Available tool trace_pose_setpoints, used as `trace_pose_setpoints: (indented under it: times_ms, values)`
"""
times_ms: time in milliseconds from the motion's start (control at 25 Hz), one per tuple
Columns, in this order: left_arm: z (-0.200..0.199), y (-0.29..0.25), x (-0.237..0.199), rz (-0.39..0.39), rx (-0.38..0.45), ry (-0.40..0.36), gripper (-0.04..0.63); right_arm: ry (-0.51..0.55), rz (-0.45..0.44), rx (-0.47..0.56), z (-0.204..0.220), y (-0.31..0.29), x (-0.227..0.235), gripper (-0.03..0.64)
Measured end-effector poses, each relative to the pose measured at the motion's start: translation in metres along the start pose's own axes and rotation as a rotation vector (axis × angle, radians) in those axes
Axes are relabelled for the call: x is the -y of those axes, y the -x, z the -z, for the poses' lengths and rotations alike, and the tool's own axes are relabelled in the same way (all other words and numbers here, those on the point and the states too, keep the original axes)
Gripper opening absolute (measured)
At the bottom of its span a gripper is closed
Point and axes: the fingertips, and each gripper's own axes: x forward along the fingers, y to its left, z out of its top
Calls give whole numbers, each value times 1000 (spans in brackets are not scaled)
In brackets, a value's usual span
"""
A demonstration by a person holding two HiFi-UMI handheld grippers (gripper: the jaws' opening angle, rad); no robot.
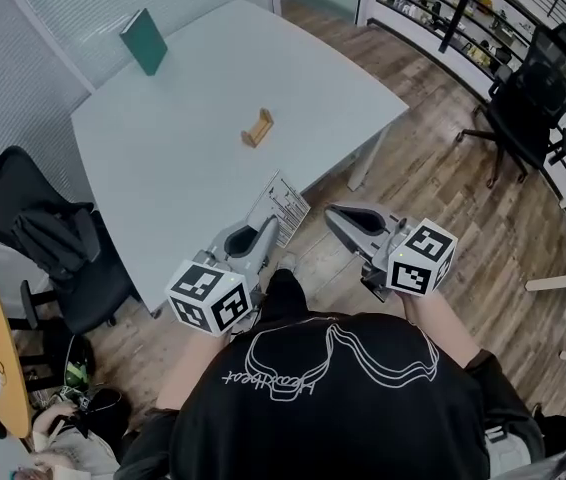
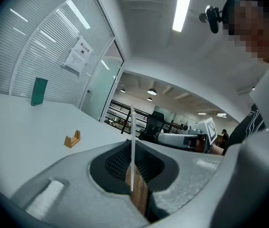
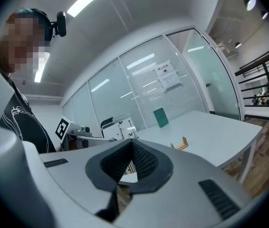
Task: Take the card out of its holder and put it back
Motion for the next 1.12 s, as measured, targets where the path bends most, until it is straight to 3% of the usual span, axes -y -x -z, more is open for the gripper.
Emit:
trace_pose_setpoints:
  times_ms: [480, 760, 1120]
  values:
    - [10, 7, 19, -22, -1, -24, 25, -20, 10, -24, 16, 20, -9, 9]
    - [8, 3, -1, -27, -9, -8, 25, -47, 12, -30, 20, 5, -2, 9]
    - [-31, -22, -51, -32, -10, -39, 25, -84, 28, -34, 6, -33, 28, 9]
